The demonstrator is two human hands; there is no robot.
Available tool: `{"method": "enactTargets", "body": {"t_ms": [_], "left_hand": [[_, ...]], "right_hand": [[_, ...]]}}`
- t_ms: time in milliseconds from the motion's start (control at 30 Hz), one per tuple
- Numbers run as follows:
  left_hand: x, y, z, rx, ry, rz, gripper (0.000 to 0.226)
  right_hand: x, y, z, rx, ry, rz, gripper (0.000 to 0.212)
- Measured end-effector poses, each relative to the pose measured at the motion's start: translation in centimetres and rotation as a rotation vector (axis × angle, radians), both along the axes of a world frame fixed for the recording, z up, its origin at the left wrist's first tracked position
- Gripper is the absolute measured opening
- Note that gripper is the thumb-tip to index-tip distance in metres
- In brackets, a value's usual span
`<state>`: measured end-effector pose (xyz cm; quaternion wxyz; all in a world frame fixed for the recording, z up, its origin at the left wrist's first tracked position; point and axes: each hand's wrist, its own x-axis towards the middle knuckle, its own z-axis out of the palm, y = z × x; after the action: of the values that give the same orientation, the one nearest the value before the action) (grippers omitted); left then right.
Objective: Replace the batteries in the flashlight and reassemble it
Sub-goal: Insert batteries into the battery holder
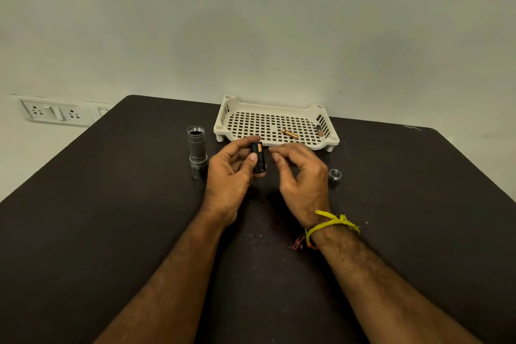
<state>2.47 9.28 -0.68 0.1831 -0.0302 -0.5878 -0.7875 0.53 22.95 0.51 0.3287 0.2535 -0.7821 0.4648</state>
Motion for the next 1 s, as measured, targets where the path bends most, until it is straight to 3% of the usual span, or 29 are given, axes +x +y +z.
{"method": "enactTargets", "body": {"t_ms": [200, 467, 867, 1000], "left_hand": [[-0.1, 0.2, 0.0, -0.147, -0.012, 0.051, 0.033], [-0.7, 0.3, -0.2, -0.272, -0.043, 0.169, 0.036], [-1.0, 0.5, -0.3, -0.291, -0.052, 0.188, 0.035], [-1.0, 0.5, -0.2, -0.231, -0.058, 0.163, 0.035]], "right_hand": [[-0.8, 0.4, -0.3, -0.07, -0.069, -0.178, 0.012], [-2.4, 0.4, 0.8, 0.065, -0.212, -0.325, 0.021], [-12.3, -2.8, 4.7, 0.615, -0.576, -0.481, 0.033], [-13.0, -3.0, 3.7, 0.645, -0.618, -0.501, 0.033]]}}
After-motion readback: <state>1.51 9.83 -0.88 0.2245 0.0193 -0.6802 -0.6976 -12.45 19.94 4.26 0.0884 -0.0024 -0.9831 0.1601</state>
